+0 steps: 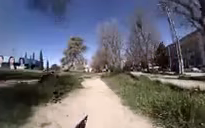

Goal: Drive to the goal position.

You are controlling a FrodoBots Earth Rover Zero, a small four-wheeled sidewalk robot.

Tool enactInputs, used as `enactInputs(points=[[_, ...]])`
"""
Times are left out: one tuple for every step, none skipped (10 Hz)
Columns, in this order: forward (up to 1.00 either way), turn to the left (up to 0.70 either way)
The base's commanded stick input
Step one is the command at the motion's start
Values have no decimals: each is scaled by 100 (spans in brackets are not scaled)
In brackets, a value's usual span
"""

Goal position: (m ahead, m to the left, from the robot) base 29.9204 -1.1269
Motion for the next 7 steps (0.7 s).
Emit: enactInputs(points=[[100, 28], [100, 35], [100, 33], [100, 24], [100, 4], [100, 0], [100, 0]])
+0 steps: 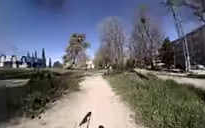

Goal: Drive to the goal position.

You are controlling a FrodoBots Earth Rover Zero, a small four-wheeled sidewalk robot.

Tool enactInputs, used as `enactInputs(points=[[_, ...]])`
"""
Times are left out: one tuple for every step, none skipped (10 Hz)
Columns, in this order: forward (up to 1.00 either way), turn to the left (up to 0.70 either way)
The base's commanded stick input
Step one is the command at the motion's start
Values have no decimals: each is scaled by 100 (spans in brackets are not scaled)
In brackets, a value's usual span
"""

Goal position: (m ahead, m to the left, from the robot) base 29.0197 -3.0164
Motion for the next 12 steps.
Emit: enactInputs(points=[[100, 0], [100, 0], [100, 0], [100, 10], [100, 23], [100, 18], [100, 7], [100, 0], [100, 0], [100, 0], [100, 0], [100, 0]])
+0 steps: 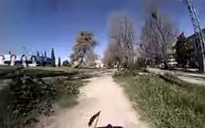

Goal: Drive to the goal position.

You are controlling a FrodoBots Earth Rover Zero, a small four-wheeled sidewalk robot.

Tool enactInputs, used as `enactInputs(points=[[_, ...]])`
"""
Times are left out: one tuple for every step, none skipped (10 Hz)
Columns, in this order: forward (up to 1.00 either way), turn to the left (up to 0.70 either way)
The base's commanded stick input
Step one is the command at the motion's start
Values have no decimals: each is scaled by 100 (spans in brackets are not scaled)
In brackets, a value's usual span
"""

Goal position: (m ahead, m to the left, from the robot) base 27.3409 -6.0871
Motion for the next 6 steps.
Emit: enactInputs(points=[[100, 0], [100, 0], [100, 0], [100, 0], [100, 0], [100, 40]])
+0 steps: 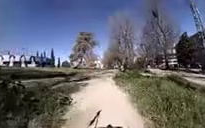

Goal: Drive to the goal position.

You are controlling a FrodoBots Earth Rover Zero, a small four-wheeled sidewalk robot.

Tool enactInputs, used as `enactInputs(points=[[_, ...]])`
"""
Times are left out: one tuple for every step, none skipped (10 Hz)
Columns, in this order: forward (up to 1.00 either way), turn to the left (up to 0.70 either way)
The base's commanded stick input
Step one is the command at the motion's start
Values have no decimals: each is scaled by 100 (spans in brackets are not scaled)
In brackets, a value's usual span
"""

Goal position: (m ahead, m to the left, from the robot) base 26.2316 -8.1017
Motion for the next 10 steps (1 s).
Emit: enactInputs(points=[[100, 31], [100, 21], [100, 11], [100, 2], [100, 12], [100, 17], [100, 6], [100, 0], [100, 0], [100, 0]])
